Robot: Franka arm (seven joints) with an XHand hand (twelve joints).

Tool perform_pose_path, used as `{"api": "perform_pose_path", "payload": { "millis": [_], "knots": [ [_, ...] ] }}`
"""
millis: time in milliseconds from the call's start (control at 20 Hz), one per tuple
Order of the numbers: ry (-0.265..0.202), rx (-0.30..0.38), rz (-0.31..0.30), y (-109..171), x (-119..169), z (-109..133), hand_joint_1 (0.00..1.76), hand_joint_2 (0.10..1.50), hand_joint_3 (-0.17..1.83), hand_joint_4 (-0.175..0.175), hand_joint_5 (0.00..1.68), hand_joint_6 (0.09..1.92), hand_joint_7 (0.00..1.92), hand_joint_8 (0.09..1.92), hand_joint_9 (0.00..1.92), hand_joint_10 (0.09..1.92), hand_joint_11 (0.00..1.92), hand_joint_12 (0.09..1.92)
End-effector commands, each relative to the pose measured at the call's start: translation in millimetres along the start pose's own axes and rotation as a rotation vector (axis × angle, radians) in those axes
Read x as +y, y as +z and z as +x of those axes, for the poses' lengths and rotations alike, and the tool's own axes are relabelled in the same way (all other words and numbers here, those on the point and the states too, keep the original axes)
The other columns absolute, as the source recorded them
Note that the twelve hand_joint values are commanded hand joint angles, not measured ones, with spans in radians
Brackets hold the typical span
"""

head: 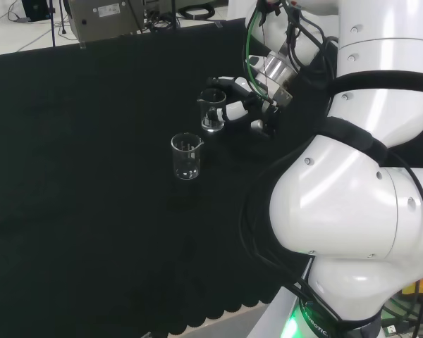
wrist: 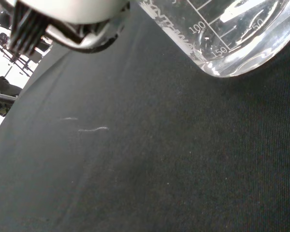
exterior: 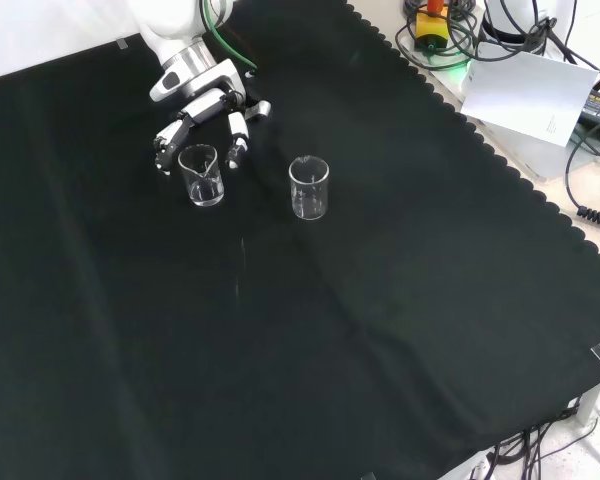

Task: Pick up the beaker on the right.

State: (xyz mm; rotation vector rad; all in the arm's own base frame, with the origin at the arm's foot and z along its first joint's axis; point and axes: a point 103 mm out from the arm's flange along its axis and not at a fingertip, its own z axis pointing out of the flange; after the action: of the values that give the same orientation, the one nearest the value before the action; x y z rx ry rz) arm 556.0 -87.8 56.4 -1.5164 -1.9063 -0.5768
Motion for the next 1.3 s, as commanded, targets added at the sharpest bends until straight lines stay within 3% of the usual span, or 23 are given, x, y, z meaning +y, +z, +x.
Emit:
{"api": "perform_pose_path", "payload": {
  "millis": [50,300,500,600,1300],
  "knots": [
    [0.012,0.011,-0.013,2.1,2.2,-2.6,0.94,0.50,0.65,-0.031,0.47,0.09,0.27,0.70,0.45,0.60,0.06,1.37],
    [0.019,0.045,-0.036,5.2,6.3,-2.4,0.96,0.50,0.66,-0.030,0.51,0.17,0.34,0.74,0.51,0.60,0.10,1.35],
    [0.006,0.063,-0.033,8.4,10.2,-0.9,0.97,0.49,0.67,-0.031,0.37,0.59,0.35,0.76,0.54,0.59,0.12,1.35],
    [0.005,0.077,-0.032,11.1,11.6,-0.8,0.98,0.49,0.67,-0.032,0.34,0.69,0.35,0.77,0.55,0.60,0.13,1.36],
    [0.006,0.131,-0.054,23.0,17.3,2.6,0.99,0.49,0.68,-0.033,0.32,0.75,0.34,0.78,0.54,0.60,0.19,1.34]
  ]
}}
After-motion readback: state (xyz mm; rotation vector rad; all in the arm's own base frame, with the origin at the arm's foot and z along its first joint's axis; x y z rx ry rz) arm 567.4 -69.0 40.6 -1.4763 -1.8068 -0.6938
